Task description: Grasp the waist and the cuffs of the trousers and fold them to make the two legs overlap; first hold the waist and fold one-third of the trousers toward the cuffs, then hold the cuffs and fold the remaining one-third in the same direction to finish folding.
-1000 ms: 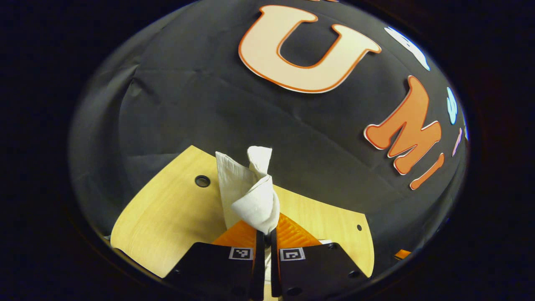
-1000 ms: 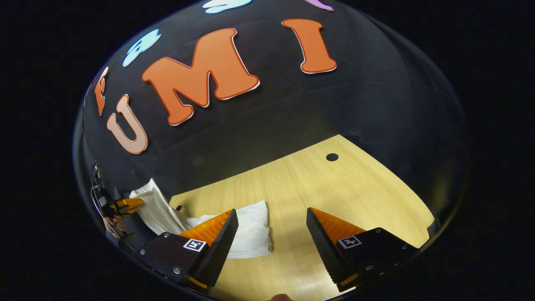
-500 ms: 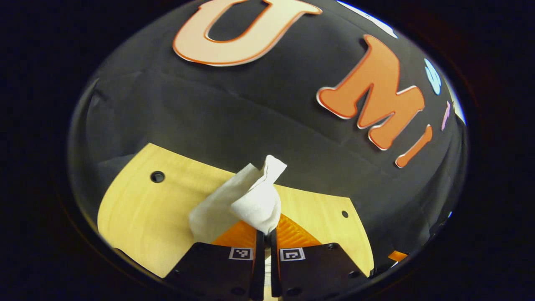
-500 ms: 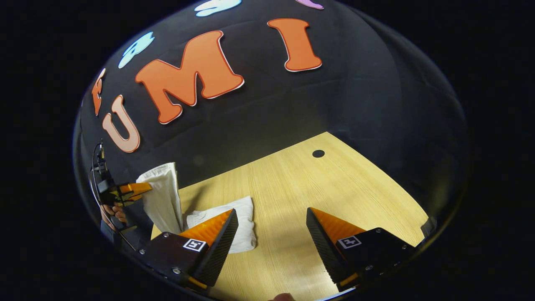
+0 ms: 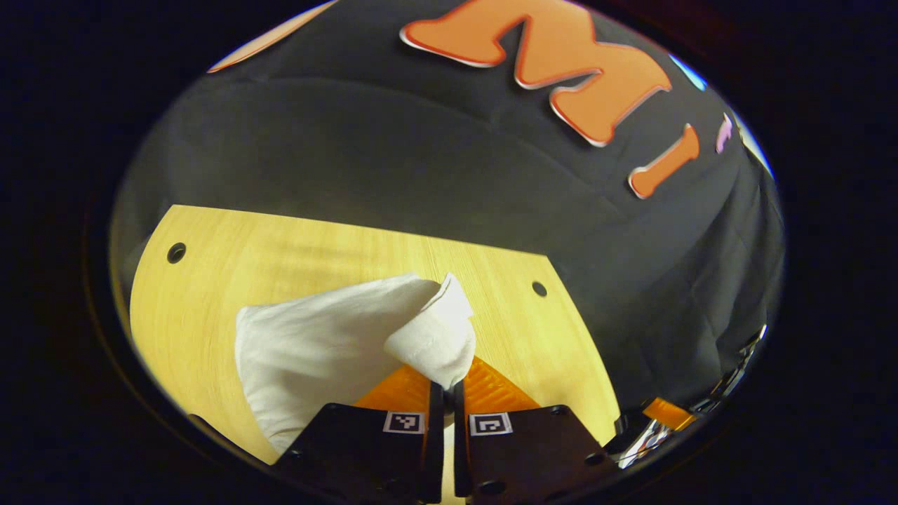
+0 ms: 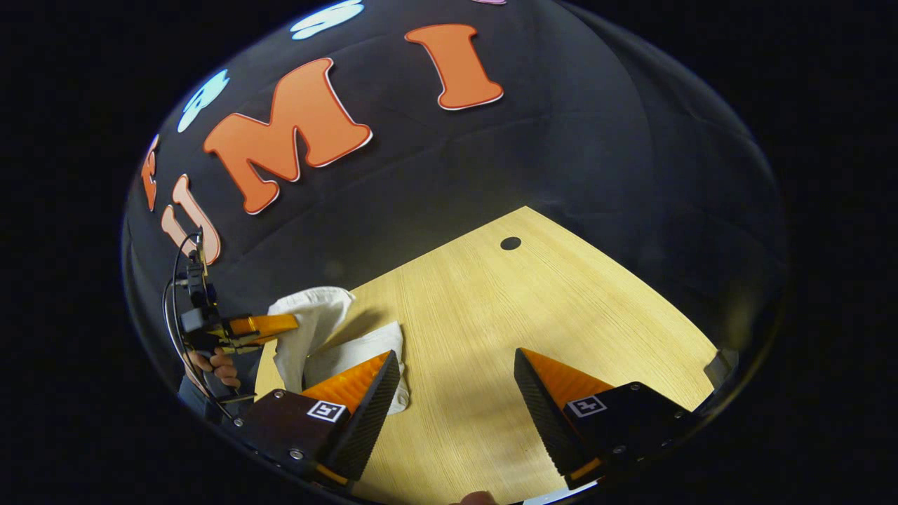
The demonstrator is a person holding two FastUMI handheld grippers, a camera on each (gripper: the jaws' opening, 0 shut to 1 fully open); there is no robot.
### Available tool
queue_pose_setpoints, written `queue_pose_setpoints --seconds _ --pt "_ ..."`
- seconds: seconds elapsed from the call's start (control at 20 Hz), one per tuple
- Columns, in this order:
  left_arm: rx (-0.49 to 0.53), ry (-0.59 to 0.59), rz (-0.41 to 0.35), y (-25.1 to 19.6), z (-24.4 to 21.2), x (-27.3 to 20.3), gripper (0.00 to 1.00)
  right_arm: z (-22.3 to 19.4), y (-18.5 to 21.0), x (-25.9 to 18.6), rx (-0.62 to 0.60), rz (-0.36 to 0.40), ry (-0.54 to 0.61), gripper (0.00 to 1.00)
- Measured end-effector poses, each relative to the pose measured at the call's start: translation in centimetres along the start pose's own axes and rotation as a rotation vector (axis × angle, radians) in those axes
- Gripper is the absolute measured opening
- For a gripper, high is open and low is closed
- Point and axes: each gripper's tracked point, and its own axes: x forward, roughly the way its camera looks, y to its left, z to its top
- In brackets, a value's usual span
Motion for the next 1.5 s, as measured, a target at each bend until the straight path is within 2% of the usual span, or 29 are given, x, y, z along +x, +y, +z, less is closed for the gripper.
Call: queue_pose_setpoints --seconds 0.1,0.15,0.2,0.25,0.3,0.4,0.5,0.6,0.8,1.1,1.3,1.5 --pt "0.062 0.045 -0.037 -2.0 -1.9 0.4 0.09 0.1 -0.5 0.2 0.000 0.003 0.003 0.98" --pt "0.099 0.071 -0.053 -3.1 -3.1 0.3 0.12 0.2 -0.5 0.3 -0.003 0.008 0.005 0.98" --pt "0.131 0.089 -0.063 -4.1 -4.1 0.0 0.27 0.3 -0.5 0.3 -0.008 0.012 0.007 0.98" --pt "0.149 0.126 -0.094 -5.3 -5.6 0.3 0.27 0.4 -0.4 0.5 -0.014 0.021 0.010 0.99" --pt "0.132 0.183 -0.140 -6.5 -7.2 -0.2 0.40 0.6 -0.2 0.6 -0.016 0.029 0.013 0.98" --pt "0.097 0.230 -0.173 -7.7 -9.3 -0.6 0.67 0.9 0.4 0.8 -0.026 0.050 0.014 0.98" --pt "0.116 0.219 -0.165 -7.0 -9.9 -1.1 0.61 1.3 1.4 1.1 -0.046 0.073 0.010 0.98" --pt "0.142 0.181 -0.144 -6.3 -9.2 -2.7 0.83 1.9 2.4 1.1 -0.071 0.095 -0.002 0.98" --pt "0.224 0.027 -0.028 -4.2 -5.5 -6.5 0.98 3.7 5.5 1.3 -0.160 0.150 -0.066 0.99" --pt "0.270 -0.195 0.154 -0.8 -1.3 -14.4 0.99 6.4 9.1 1.2 -0.282 0.203 -0.179 0.99" --pt "0.276 -0.384 0.337 2.7 0.6 -19.2 0.99 8.5 11.1 0.8 -0.435 0.185 -0.310 0.99" --pt "0.252 -0.549 0.411 4.3 2.6 -23.6 0.99 9.3 14.1 -0.9 -0.498 0.204 -0.370 0.98"
